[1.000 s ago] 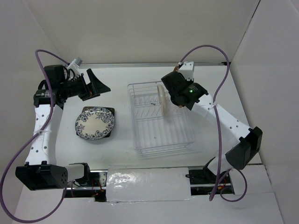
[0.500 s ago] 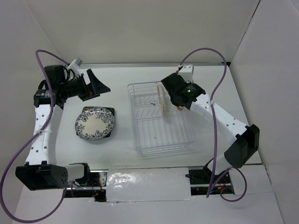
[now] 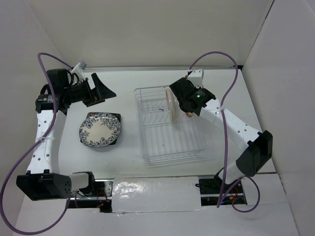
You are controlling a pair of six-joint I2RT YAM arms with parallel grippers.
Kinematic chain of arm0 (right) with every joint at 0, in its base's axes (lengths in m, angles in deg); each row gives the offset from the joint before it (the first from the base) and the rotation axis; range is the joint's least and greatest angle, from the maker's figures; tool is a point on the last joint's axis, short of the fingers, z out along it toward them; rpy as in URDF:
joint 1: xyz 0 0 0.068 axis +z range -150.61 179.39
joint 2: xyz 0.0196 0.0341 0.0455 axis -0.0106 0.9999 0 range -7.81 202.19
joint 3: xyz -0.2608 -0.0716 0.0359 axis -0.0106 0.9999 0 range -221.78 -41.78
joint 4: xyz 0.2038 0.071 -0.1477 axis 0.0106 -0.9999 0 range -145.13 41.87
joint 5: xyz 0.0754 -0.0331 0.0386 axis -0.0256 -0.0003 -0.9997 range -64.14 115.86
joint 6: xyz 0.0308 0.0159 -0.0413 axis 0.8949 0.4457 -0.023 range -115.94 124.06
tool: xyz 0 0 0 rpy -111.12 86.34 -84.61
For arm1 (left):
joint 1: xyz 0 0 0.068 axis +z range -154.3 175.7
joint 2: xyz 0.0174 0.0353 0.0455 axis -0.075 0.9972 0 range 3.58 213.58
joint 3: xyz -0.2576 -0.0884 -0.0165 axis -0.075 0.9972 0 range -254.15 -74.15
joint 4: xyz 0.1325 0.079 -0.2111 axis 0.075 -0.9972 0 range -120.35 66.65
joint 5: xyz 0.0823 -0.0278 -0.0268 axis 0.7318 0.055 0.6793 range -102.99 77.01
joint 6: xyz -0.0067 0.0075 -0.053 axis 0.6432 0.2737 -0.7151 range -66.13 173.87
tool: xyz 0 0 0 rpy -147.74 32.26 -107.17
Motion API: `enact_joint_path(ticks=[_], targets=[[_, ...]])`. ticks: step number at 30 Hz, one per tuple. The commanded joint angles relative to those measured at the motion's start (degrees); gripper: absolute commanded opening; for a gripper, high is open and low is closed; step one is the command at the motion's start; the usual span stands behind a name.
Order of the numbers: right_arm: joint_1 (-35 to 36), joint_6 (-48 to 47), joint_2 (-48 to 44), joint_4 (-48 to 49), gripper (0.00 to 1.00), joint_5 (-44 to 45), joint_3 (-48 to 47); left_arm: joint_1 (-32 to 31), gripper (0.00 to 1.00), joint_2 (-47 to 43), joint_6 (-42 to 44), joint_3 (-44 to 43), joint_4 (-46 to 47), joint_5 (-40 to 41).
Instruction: Load the plates into the dish rack
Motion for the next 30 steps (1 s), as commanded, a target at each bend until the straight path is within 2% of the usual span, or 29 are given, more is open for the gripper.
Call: enact_joint_path(ticks=[1,14,30], targets=[[-0.34,1.47,-1.67,3.52,0.00,5.89,-1.22,-0.16,0.99,-0.63,1.66,-0.42,0.55,-0.07],[-1.48,-0.72,-0.96,5.01,0.00,7.83,0.62,-0.16,0.99,-0.80,1.49,-0.07,0.73,-0.60],[0.89,-1.60,2.99,5.98,0.00,9.58,1.77,-0.16,0.99,-0.54,1.66,0.02,0.55,0.02]])
